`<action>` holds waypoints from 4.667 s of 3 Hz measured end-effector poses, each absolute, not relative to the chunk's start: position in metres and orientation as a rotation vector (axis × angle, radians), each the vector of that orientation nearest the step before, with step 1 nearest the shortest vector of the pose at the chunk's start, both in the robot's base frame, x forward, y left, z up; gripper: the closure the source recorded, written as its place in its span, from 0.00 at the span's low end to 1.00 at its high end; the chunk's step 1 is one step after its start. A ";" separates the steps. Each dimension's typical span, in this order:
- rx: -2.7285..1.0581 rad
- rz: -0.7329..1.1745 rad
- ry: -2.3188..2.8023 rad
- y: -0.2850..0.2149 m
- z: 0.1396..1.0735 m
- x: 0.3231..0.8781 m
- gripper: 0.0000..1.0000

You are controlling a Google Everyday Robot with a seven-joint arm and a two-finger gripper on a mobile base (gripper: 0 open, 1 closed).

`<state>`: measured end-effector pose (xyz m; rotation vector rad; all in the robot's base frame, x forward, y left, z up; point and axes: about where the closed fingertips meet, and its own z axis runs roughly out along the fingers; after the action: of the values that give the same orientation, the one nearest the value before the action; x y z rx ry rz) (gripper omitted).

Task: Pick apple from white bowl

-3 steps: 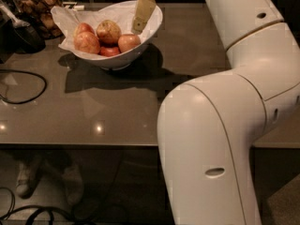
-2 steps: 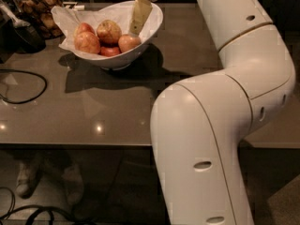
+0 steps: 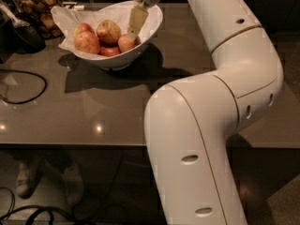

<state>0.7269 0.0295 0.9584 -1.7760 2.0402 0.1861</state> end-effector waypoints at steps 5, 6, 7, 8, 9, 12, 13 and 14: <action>-1.778 0.303 2.122 0.033 0.917 0.729 0.27; -1.776 0.323 2.142 0.034 0.907 0.730 0.27; -1.776 0.335 2.159 0.035 0.900 0.731 0.28; -1.777 0.341 2.169 0.035 0.895 0.732 0.26; -1.777 0.341 2.169 0.035 0.895 0.732 0.45; -1.777 0.341 2.169 0.035 0.895 0.732 1.00; -1.777 0.341 2.169 0.035 0.895 0.732 1.00; -1.719 0.343 2.089 0.033 0.927 0.732 1.00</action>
Offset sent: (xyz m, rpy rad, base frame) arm -0.0178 -0.0196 -0.0196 -0.0604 0.1854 0.0205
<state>0.7320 0.0327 0.9270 -1.7188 2.0894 0.3431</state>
